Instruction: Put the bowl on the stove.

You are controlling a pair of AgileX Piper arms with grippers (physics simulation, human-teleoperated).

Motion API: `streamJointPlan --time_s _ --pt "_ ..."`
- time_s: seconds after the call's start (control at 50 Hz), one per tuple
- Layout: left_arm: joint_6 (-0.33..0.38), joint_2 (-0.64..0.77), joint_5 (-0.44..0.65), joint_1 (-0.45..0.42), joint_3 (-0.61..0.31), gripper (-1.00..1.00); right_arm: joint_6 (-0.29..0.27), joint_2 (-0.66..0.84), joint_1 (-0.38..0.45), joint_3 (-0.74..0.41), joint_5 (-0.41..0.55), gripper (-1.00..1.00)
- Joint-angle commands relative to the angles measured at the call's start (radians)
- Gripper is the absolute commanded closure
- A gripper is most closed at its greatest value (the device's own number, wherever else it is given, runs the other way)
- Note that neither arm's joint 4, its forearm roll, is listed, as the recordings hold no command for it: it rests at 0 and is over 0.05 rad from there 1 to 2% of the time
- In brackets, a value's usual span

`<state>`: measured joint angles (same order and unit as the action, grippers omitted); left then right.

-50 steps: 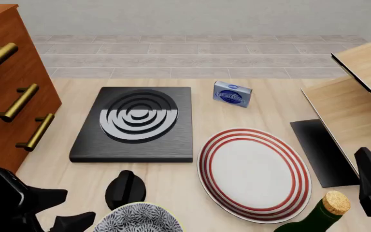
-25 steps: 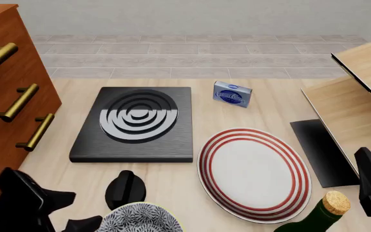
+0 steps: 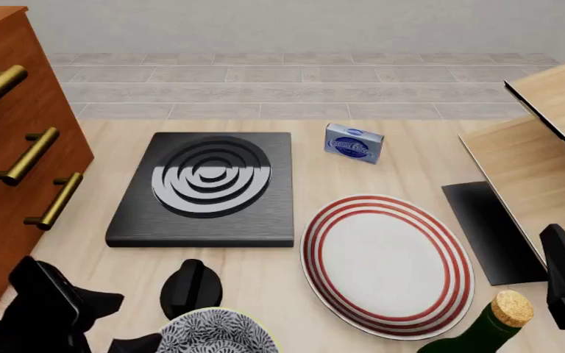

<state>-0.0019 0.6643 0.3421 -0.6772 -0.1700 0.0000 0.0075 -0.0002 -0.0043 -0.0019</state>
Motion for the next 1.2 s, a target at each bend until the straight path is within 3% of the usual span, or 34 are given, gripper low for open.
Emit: streamJointPlan --time_s 0.02,0.36,0.7,1.2 --pt "0.013 0.001 -0.002 -0.016 -0.001 -1.0 0.0 0.0 0.0 0.0 0.0 -1.0" --pt "0.043 0.05 -0.074 -0.022 0.021 -1.0 0.0 0.0 0.0 0.0 0.0 -1.0" --pt "0.029 0.056 -0.065 -0.068 0.025 -1.0 0.0 0.0 0.0 0.0 0.0 -1.0" --pt "0.017 0.141 -0.175 -0.1 0.052 -1.0 0.0 0.0 0.0 0.0 0.0 -1.0"
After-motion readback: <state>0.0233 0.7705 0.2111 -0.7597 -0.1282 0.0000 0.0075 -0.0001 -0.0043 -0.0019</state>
